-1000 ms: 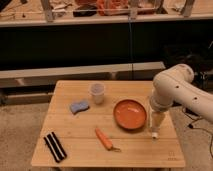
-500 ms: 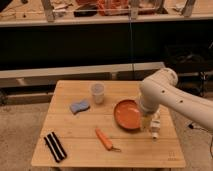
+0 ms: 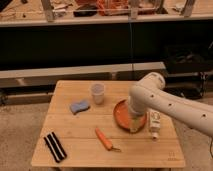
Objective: Place the pepper in the ceramic cup
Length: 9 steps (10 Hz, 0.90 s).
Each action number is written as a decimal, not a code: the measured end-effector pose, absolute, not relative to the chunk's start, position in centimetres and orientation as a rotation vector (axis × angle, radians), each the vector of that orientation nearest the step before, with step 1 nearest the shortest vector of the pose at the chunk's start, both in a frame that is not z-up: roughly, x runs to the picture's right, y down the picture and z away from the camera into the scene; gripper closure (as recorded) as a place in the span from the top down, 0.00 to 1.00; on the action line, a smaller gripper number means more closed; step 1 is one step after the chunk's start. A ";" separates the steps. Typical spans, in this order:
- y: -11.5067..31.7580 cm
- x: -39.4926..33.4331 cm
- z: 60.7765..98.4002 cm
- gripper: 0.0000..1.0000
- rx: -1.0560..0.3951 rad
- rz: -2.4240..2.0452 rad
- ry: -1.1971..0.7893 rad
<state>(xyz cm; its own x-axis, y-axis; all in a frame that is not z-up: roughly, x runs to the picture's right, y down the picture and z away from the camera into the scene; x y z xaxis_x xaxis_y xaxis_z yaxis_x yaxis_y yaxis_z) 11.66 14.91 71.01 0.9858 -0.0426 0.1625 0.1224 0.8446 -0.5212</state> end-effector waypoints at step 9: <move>17.5 7.3 72.8 0.80 -0.603 -0.178 -0.283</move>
